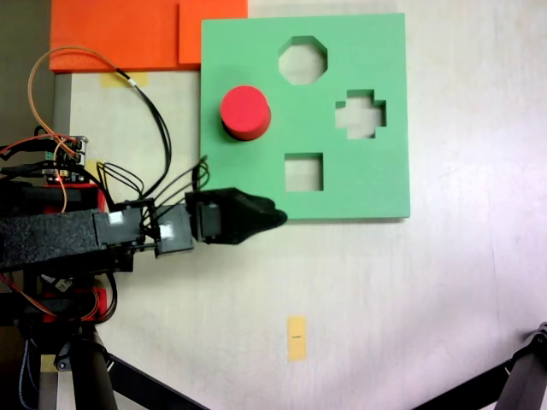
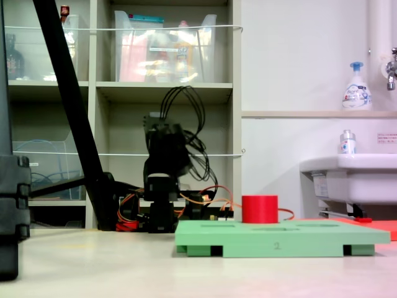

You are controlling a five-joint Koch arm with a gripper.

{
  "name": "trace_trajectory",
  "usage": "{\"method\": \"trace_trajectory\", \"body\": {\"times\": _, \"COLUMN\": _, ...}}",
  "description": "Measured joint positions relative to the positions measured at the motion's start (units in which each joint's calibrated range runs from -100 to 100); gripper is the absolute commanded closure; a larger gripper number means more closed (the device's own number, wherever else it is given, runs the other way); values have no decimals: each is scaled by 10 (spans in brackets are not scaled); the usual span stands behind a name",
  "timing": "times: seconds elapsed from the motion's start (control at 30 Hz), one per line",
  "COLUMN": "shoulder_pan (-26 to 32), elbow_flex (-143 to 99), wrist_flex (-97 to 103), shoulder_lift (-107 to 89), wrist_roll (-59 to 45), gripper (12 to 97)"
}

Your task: Put the cylinder block into the corresponding hole

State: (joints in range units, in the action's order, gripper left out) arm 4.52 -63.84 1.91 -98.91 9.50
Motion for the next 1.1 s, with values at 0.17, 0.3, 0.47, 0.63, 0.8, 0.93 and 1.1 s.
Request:
{"method": "trace_trajectory", "body": {"times": 0.17, "shoulder_pan": -45, "elbow_flex": -148, "wrist_flex": 11, "shoulder_lift": -3, "wrist_roll": -94, "gripper": 600}}
{"method": "trace_trajectory", "body": {"times": 0.3, "shoulder_pan": -54, "elbow_flex": -277, "wrist_flex": 66, "shoulder_lift": -3, "wrist_roll": -127, "gripper": 607}}
{"method": "trace_trajectory", "body": {"times": 0.47, "shoulder_pan": -56, "elbow_flex": -352, "wrist_flex": 89, "shoulder_lift": -5, "wrist_roll": -141, "gripper": 604}}
{"method": "trace_trajectory", "body": {"times": 0.63, "shoulder_pan": -57, "elbow_flex": -352, "wrist_flex": 85, "shoulder_lift": -5, "wrist_roll": -141, "gripper": 599}}
{"method": "trace_trajectory", "body": {"times": 0.8, "shoulder_pan": -57, "elbow_flex": -352, "wrist_flex": 56, "shoulder_lift": -7, "wrist_roll": -142, "gripper": 603}}
{"method": "trace_trajectory", "body": {"times": 0.93, "shoulder_pan": -57, "elbow_flex": -352, "wrist_flex": 56, "shoulder_lift": -7, "wrist_roll": -141, "gripper": 603}}
{"method": "trace_trajectory", "body": {"times": 1.1, "shoulder_pan": -57, "elbow_flex": -352, "wrist_flex": 56, "shoulder_lift": -7, "wrist_roll": -141, "gripper": 603}}
